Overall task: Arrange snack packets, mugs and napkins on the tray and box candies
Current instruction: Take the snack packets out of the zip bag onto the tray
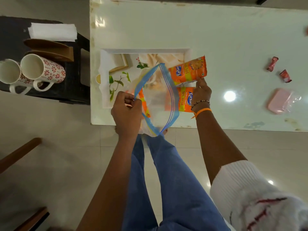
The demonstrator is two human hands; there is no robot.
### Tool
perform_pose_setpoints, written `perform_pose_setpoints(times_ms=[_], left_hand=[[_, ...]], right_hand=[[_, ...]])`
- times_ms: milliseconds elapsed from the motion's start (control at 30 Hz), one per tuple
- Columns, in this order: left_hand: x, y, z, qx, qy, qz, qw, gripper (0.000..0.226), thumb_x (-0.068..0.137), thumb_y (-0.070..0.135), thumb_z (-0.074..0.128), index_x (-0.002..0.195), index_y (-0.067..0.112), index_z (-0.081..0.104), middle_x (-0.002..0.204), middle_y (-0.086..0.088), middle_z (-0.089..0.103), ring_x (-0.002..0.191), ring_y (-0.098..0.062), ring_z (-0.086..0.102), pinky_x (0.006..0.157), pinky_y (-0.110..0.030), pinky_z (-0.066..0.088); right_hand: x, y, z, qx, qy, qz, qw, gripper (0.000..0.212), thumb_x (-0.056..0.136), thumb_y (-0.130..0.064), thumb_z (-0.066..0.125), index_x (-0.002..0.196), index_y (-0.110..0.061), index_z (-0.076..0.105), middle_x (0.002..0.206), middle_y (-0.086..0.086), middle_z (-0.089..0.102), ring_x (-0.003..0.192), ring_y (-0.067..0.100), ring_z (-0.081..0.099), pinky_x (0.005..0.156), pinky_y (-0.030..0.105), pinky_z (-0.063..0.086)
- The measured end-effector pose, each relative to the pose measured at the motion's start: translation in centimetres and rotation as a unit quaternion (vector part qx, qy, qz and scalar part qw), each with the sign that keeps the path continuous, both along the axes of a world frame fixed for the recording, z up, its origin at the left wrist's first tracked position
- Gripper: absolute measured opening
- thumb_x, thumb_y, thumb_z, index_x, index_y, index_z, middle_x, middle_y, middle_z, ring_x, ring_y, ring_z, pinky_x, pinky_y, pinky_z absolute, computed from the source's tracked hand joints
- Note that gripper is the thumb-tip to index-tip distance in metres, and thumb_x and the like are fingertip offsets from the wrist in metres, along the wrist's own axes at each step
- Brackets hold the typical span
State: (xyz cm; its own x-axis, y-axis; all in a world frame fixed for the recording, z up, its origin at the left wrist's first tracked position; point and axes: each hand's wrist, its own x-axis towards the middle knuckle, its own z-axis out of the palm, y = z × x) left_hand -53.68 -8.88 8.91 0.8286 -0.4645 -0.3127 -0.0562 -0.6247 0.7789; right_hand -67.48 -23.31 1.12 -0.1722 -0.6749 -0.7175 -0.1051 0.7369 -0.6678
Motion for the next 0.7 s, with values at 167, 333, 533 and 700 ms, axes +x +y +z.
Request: perform_pose_setpoints(times_ms=[167, 333, 533, 700], left_hand=[[-0.7, -0.1, -0.1, -0.007, 0.029, -0.008, 1.000, 0.009, 0.081, 0.006, 0.060, 0.081, 0.012, 0.054, 0.067, 0.009, 0.055, 0.068, -0.026, 0.061, 0.057, -0.034, 0.055], [-1.2, -0.1, 0.1, -0.006, 0.030, -0.019, 0.999, 0.007, 0.081, 0.007, 0.060, 0.081, 0.012, 0.056, 0.067, 0.010, 0.055, 0.070, -0.026, 0.061, 0.062, -0.042, 0.058], [-0.1, 1.1, 0.5, 0.007, 0.048, -0.007, 0.999, 0.006, 0.084, 0.009, 0.058, 0.083, 0.015, 0.055, 0.070, 0.012, 0.056, 0.062, -0.004, 0.058, 0.059, -0.022, 0.051], [1.6, 3.7, 1.4, -0.005, 0.050, 0.020, 0.999, 0.005, 0.086, 0.010, 0.059, 0.083, 0.012, 0.054, 0.070, 0.012, 0.056, 0.055, 0.007, 0.054, 0.054, -0.009, 0.045]], right_hand=[[-0.2, -0.2, 0.1, 0.096, 0.012, 0.035, 0.995, 0.038, 0.096, -0.009, 0.038, 0.130, 0.008, 0.045, 0.138, 0.028, 0.046, 0.126, 0.039, 0.045, 0.098, 0.027, 0.037], [-0.4, 0.8, 1.1, 0.082, 0.096, 0.111, 0.986, 0.038, 0.097, -0.004, 0.031, 0.132, 0.009, 0.040, 0.142, 0.029, 0.039, 0.132, 0.038, 0.037, 0.104, 0.023, 0.025], [1.0, 2.8, 5.9, 0.002, -0.025, 0.047, 0.999, 0.030, 0.089, 0.012, 0.037, 0.097, 0.007, 0.065, 0.084, 0.009, 0.072, 0.073, 0.017, 0.064, 0.068, 0.024, 0.053], [6.0, 6.4, 9.1, 0.063, -0.178, 0.358, 0.914, 0.033, 0.082, 0.018, 0.032, 0.095, 0.013, 0.062, 0.091, 0.018, 0.069, 0.078, 0.018, 0.071, 0.068, 0.022, 0.056]])
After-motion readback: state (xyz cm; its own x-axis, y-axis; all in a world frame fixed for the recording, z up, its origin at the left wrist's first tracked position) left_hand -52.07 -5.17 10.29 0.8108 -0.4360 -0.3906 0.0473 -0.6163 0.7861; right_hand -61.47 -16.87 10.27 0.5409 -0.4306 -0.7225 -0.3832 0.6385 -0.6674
